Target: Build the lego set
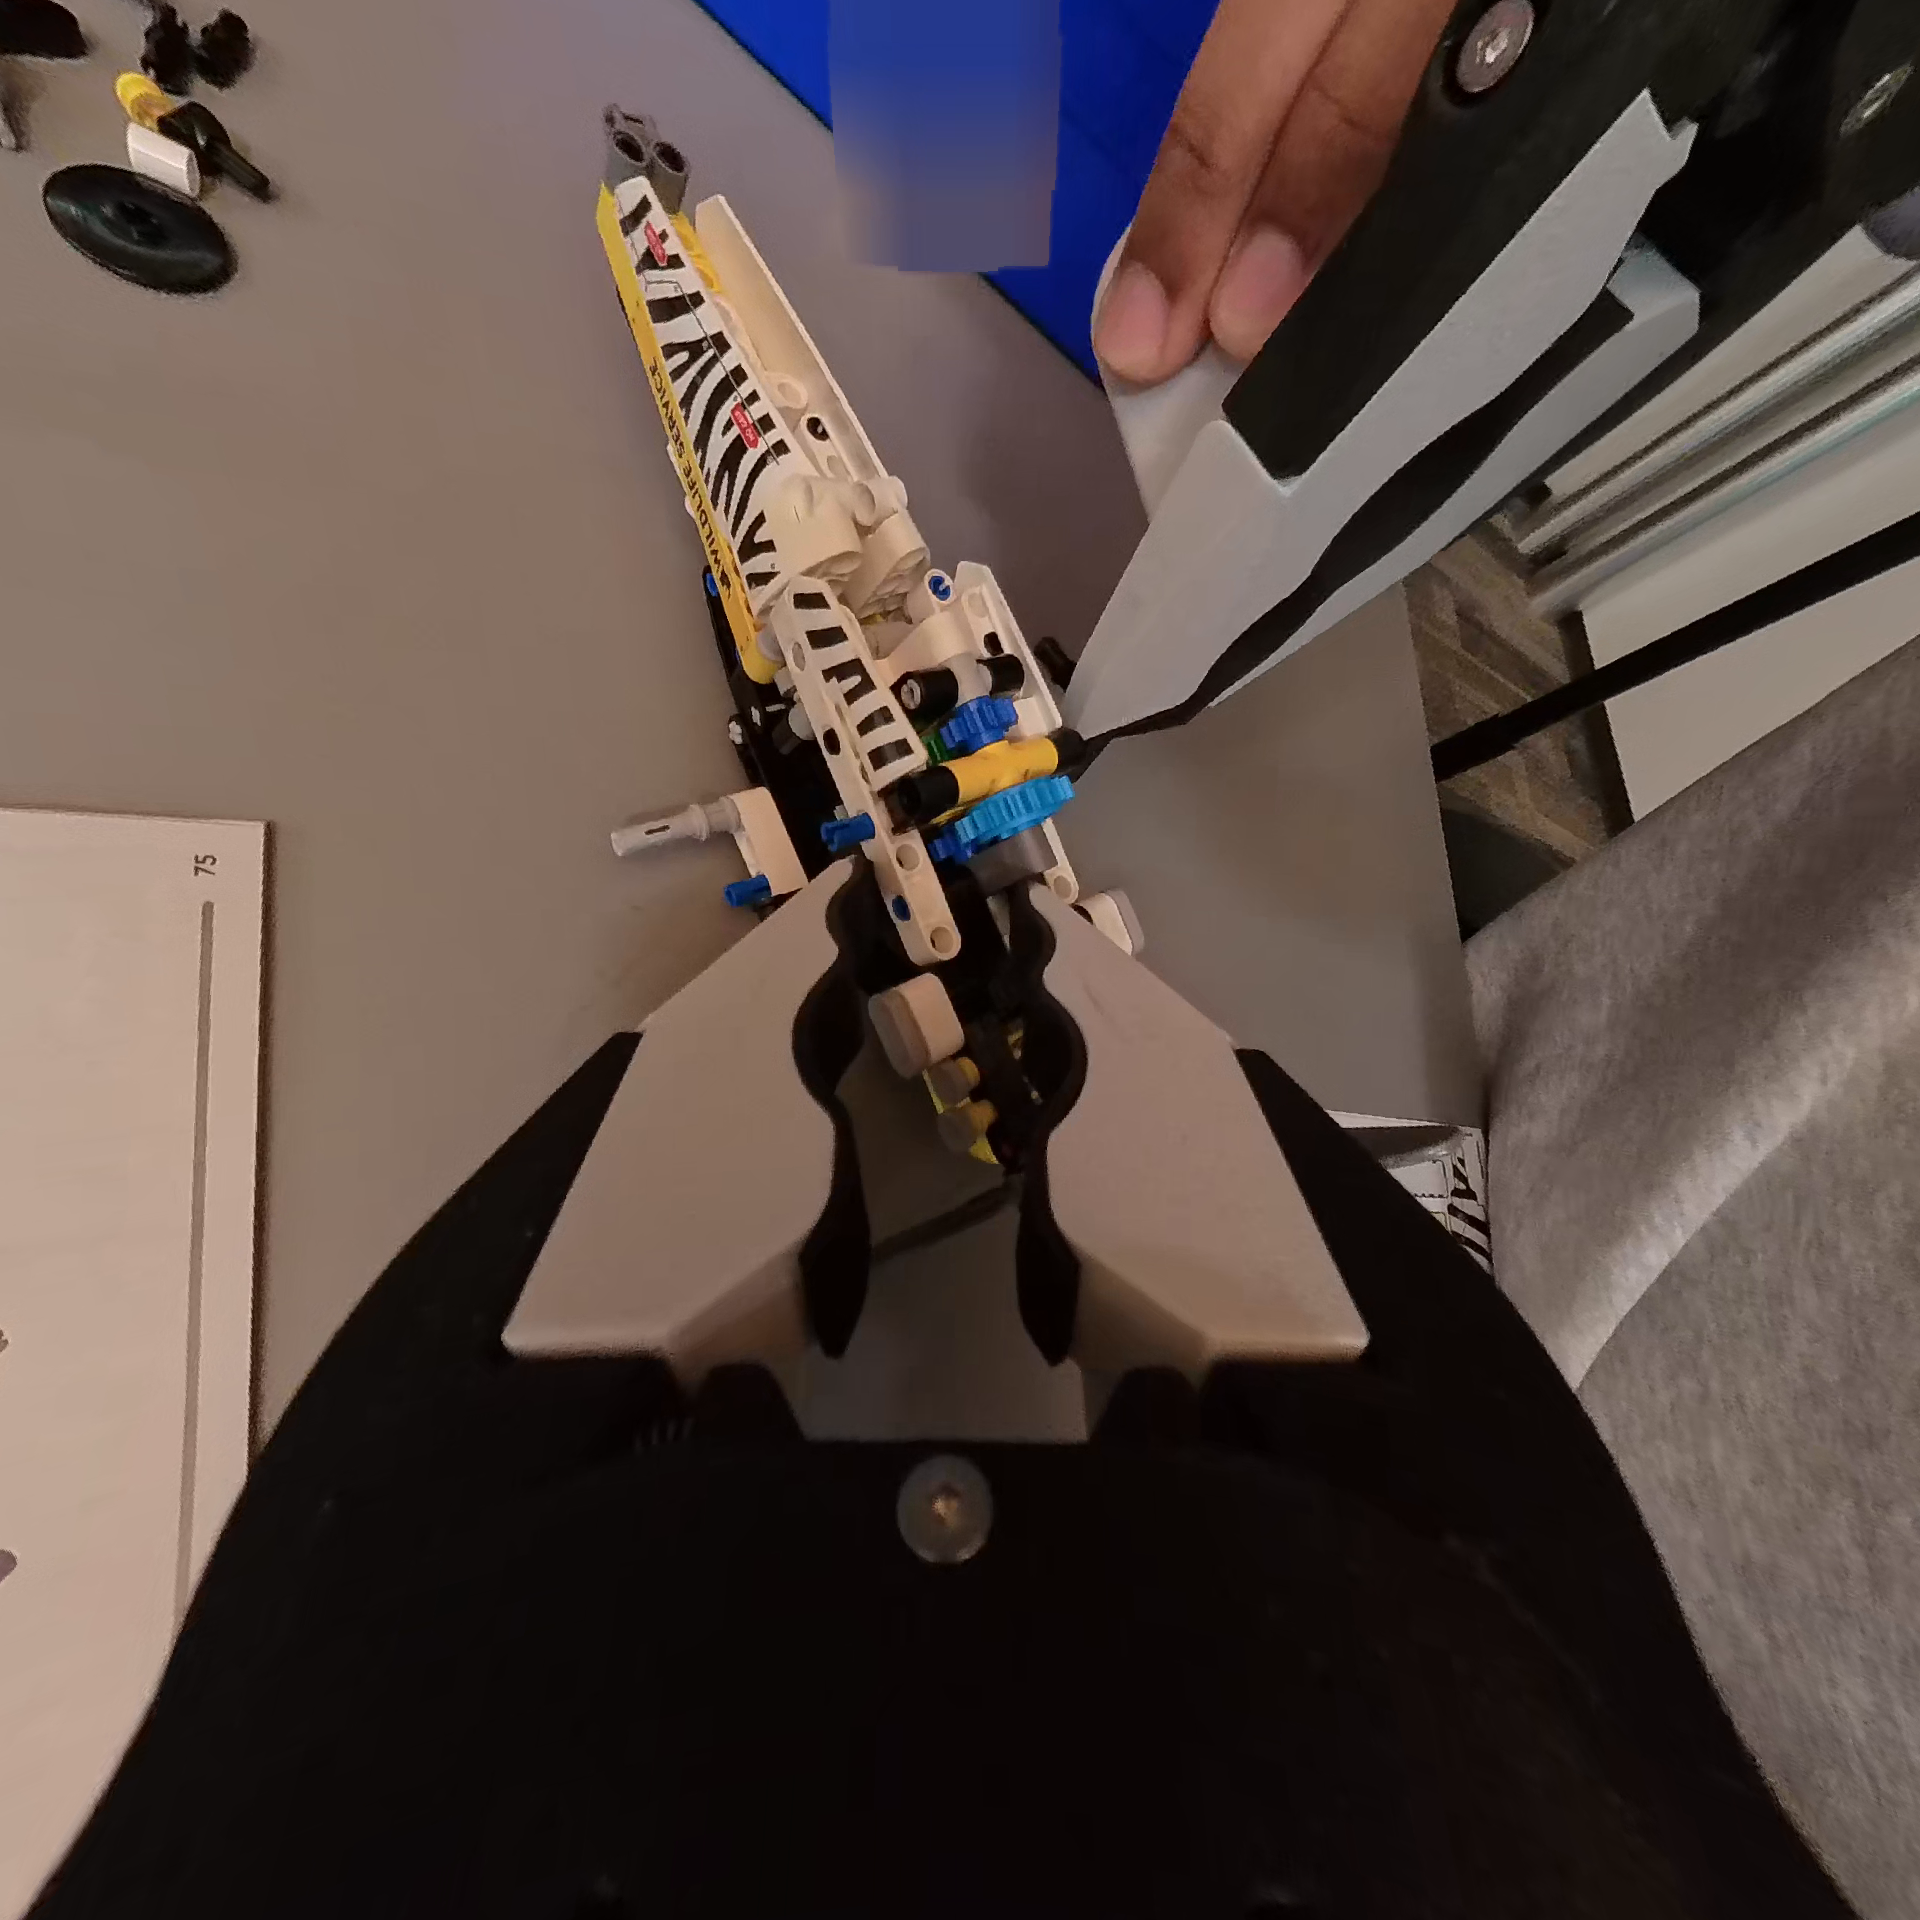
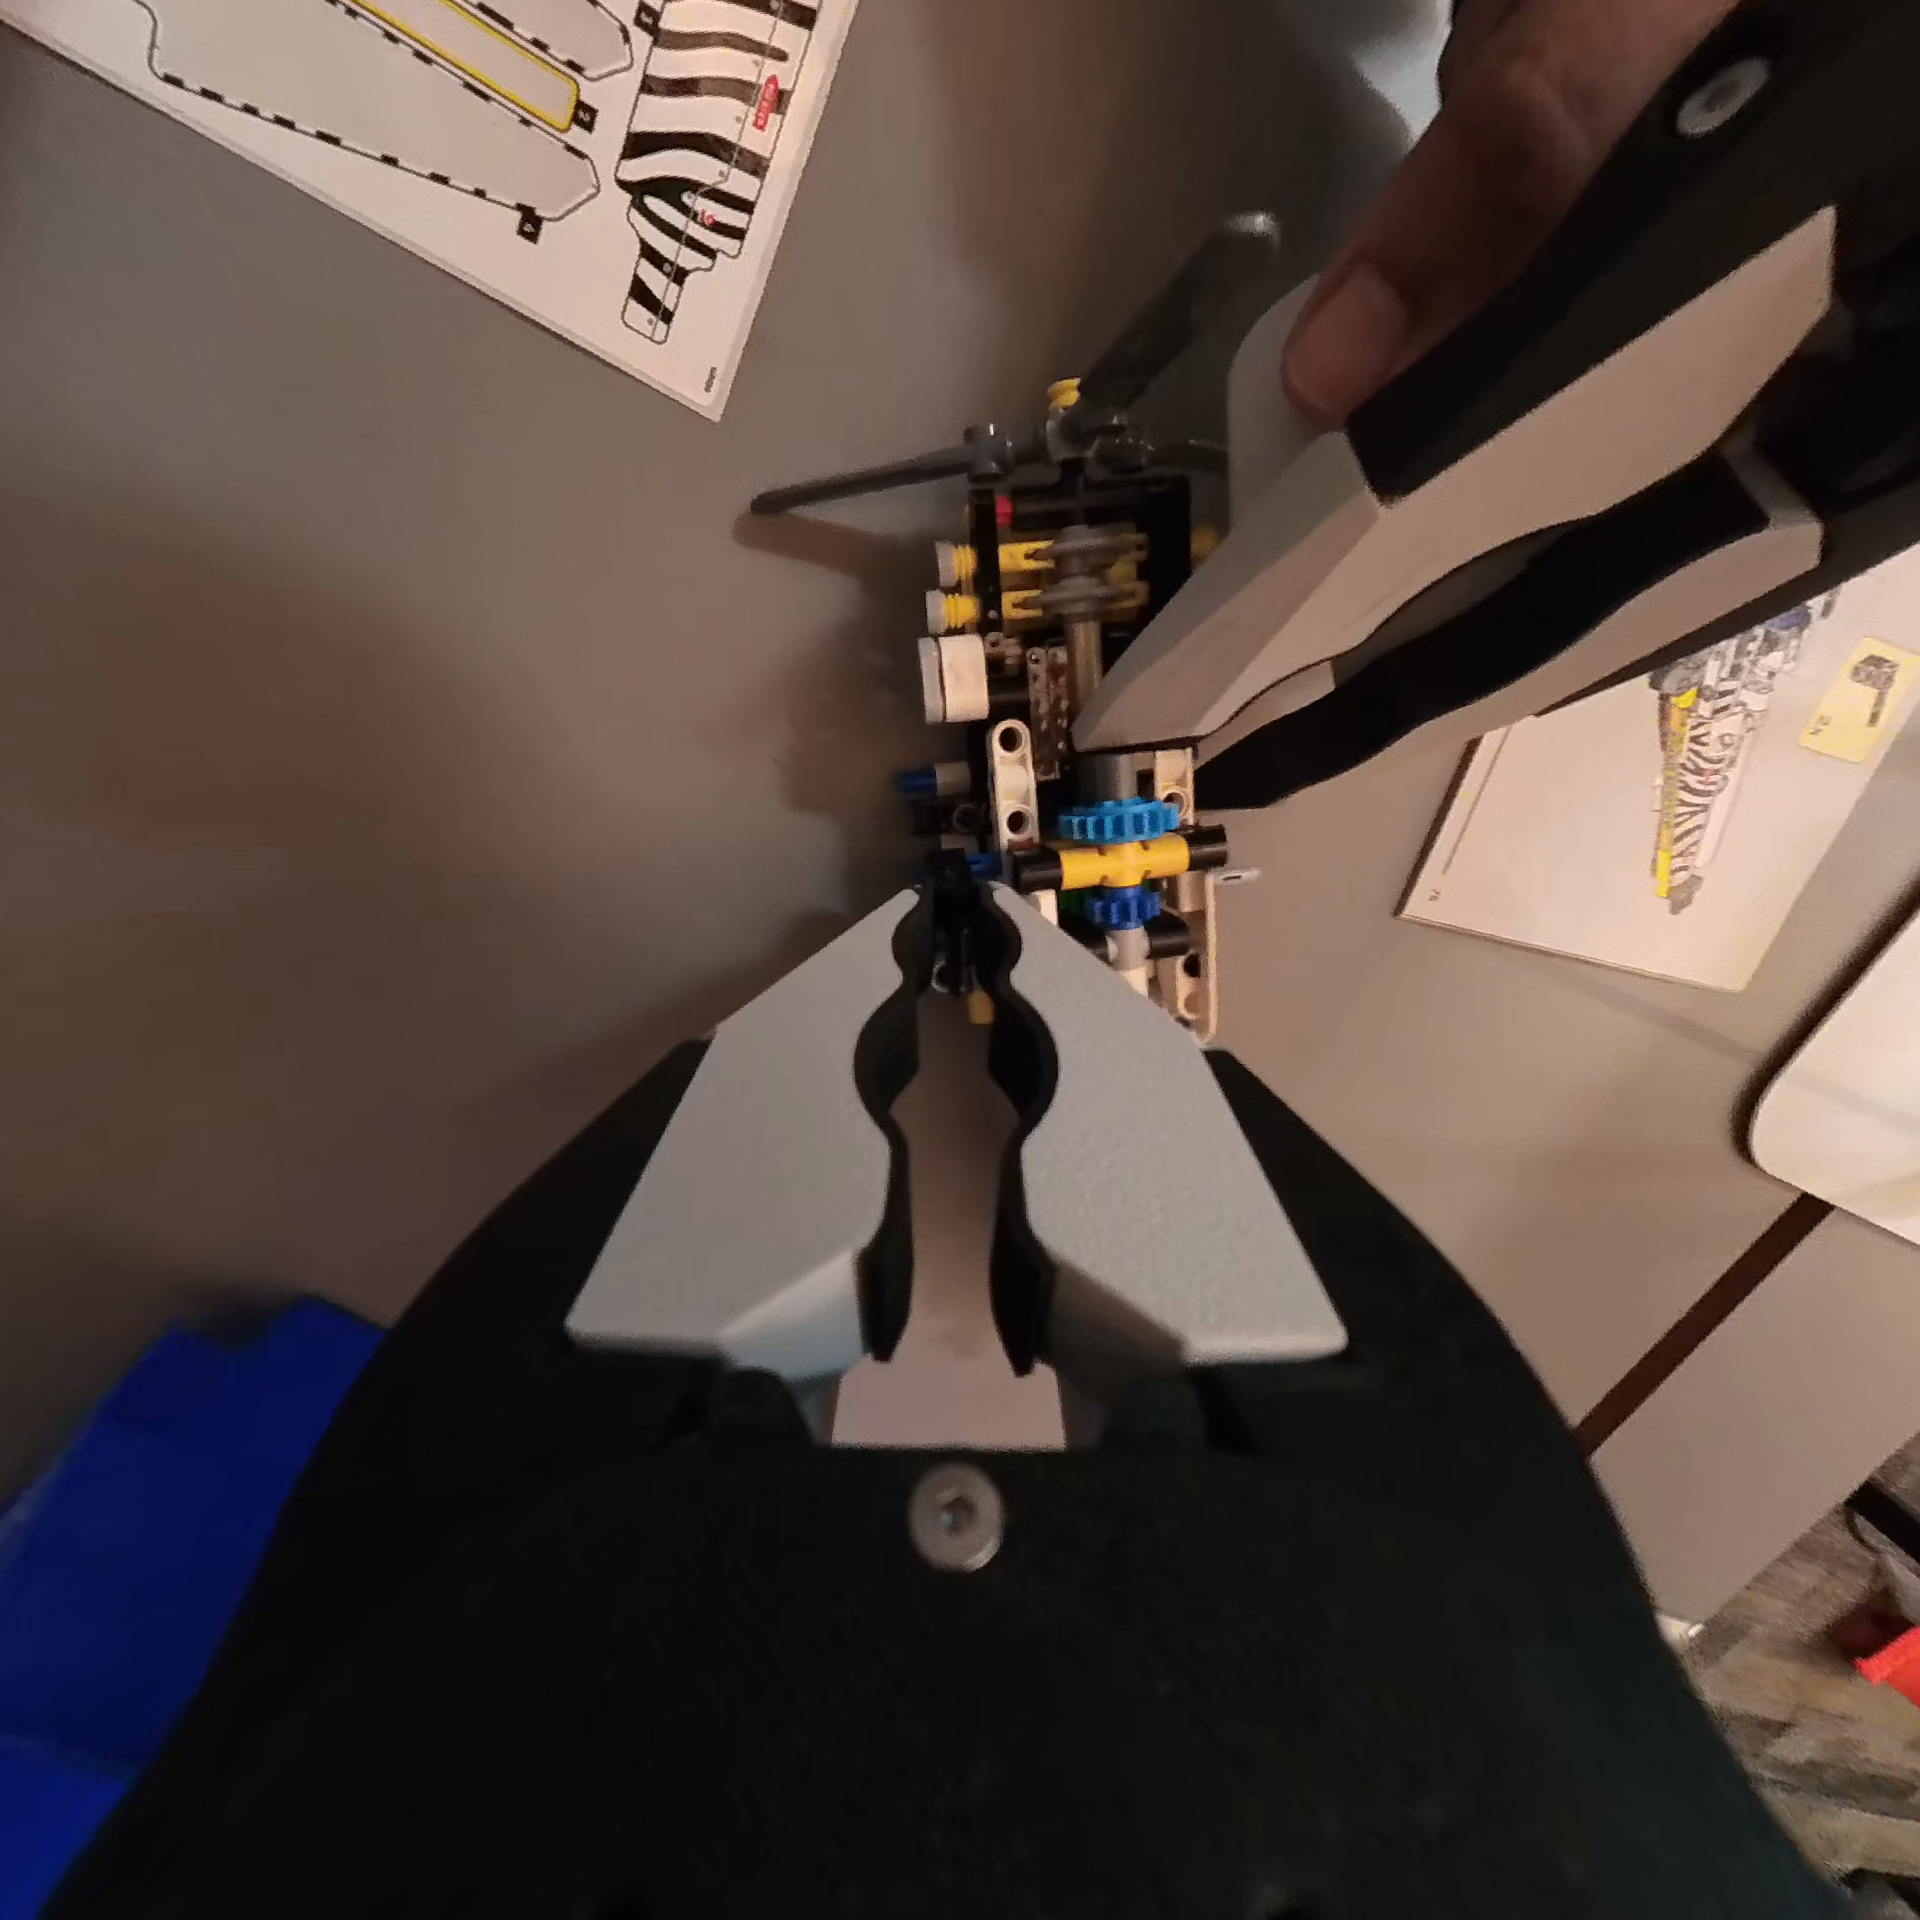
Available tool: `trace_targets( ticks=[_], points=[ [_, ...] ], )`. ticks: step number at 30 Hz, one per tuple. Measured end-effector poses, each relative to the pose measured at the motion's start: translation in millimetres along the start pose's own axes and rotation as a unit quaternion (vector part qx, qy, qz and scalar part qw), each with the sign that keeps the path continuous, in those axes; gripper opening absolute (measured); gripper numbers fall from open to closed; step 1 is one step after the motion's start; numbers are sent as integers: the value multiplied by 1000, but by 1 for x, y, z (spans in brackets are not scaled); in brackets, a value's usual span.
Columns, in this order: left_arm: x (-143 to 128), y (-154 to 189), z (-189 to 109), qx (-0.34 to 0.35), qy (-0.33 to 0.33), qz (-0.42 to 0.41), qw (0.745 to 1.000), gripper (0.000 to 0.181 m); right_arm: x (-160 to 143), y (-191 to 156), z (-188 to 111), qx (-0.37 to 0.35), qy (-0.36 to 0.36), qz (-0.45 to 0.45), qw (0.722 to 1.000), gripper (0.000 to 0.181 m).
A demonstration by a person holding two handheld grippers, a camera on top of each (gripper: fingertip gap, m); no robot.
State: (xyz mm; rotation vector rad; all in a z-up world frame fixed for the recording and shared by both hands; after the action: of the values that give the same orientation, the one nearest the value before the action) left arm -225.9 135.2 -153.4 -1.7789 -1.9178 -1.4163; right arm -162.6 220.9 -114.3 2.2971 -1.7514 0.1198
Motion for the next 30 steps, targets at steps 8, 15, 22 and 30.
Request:
trace_targets(
  ticks=[8, 15, 22, 30],
  points=[
    [0, 2, 2, 1, -3, 3, 1000, 23, 1, -7, 0, -28, -18, -4, 999, 4],
    [0, 2, 1, 8, -7, 10, 1000, 24, 4, -3, 0, -6, -32, -18, 999, 4],
    [0, 1, 1, 4, -4, 9, 1000, 24, 2, -1, -1, 12, -28, -9, 999, 4],
    [1, 4, 3, 14, -8, 17, 1000, 24, 2, 2, 0, 37, -29, -19, 999, 4]
  ],
)
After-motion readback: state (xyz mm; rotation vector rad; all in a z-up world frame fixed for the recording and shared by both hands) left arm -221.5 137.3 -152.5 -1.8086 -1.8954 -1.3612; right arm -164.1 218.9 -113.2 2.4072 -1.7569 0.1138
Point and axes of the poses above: each gripper's, where its closed fingertips meet, z out along the fingers, x out of its top, y = z × x across the jaws, the point moved 7 cm from there along -z, back along the fingers
